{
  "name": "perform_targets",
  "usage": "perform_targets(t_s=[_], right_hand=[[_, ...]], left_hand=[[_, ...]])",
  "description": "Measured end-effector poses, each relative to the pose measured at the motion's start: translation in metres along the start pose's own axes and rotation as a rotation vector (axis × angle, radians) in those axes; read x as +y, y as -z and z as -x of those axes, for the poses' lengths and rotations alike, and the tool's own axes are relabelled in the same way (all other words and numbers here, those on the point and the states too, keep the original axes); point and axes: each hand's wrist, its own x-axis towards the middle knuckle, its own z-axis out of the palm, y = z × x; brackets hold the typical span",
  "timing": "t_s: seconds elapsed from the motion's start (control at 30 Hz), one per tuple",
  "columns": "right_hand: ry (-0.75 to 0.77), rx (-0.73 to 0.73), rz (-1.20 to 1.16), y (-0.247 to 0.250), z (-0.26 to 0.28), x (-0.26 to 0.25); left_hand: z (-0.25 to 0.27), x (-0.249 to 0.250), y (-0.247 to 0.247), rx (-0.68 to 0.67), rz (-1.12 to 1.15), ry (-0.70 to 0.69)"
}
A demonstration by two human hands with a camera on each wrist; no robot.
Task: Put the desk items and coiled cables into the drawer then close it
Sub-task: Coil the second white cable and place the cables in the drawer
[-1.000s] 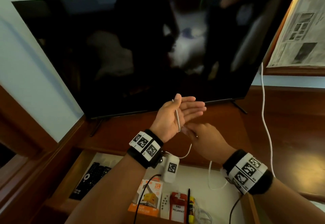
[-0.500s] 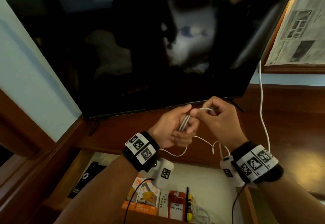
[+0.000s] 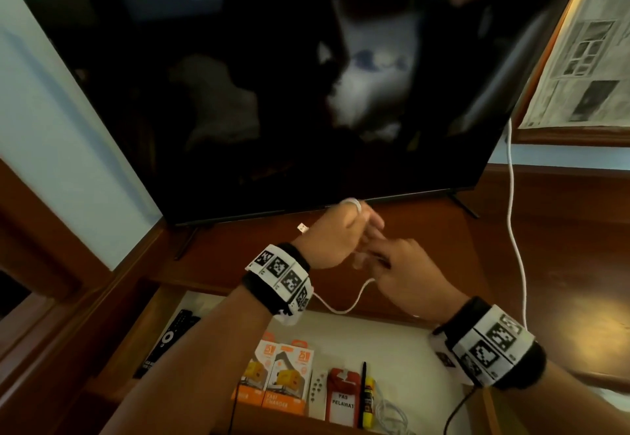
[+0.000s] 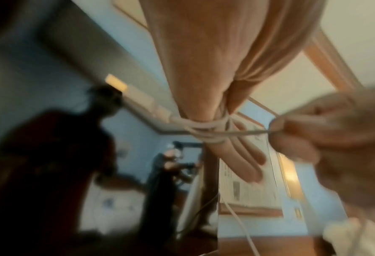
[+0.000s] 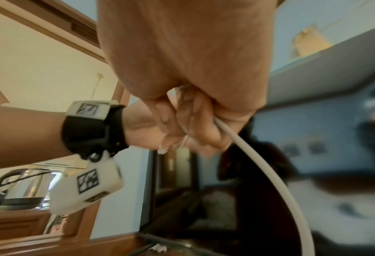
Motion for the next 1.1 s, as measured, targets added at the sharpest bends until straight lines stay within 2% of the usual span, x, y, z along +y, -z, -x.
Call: perform_targets(t_s=[0.07,0.1,0.17,0.23,0.3,0.4,0.53,0.6,0.67,0.73,0.77,0.83,0.9,0.97,1.1], right_hand=[[0.053,0.108,-0.002,0.017,-0.001,-0.002],[0.078,0.156,-0.036,0.025,-0.002,-0.003],[0.112,0.211,-0.14,0.037,-0.006,-0.003],[0.118,0.236,-0.223,0.042,-0.009,-0.001],[0.127,0.255,-0.326,0.041,-0.011,0.0],[0.1,0.278,-0.539,0.027,-0.011,-0.005],[-0.082,0.251,-0.646,0.002,-0.012,-0.007],[-0.14,0.159,-0.611,-0.006,-0.012,-0.008],[-0.09,0.075,-0.489,-0.01,-0.011,-0.01],[-0.037,0.057,-0.346,-0.008,-0.01,-0.013],[-0.013,0.074,-0.295,-0.005,-0.01,-0.013],[0.049,0.145,-0.249,0.007,-0.011,-0.014],[0.094,0.238,-0.255,0.019,-0.014,-0.015],[0.113,0.309,-0.312,0.028,-0.017,-0.017],[0.036,0.466,-0.543,0.027,-0.029,-0.017]], left_hand=[[0.006,0.001,0.004,-0.184,-0.183,0.081],[0.009,0.0,0.007,-0.253,-0.153,0.098],[0.015,-0.003,0.012,-0.365,0.097,0.113],[0.019,-0.004,0.011,-0.508,0.462,0.148],[0.022,-0.003,0.006,-0.589,0.749,0.115],[0.023,0.007,0.0,-0.593,0.954,-0.005],[0.02,0.025,-0.008,-0.357,1.084,-0.078],[0.012,0.031,-0.005,-0.183,0.999,-0.107],[0.0,0.027,0.004,0.0,0.66,-0.13],[-0.009,0.022,0.013,0.085,0.228,-0.103],[-0.01,0.019,0.017,0.067,0.049,-0.054],[-0.009,0.016,0.026,-0.066,-0.189,0.057],[-0.007,0.013,0.033,-0.232,-0.266,0.129],[-0.003,0.01,0.035,-0.389,-0.086,0.141],[0.007,0.017,0.027,-0.586,0.716,0.116]])
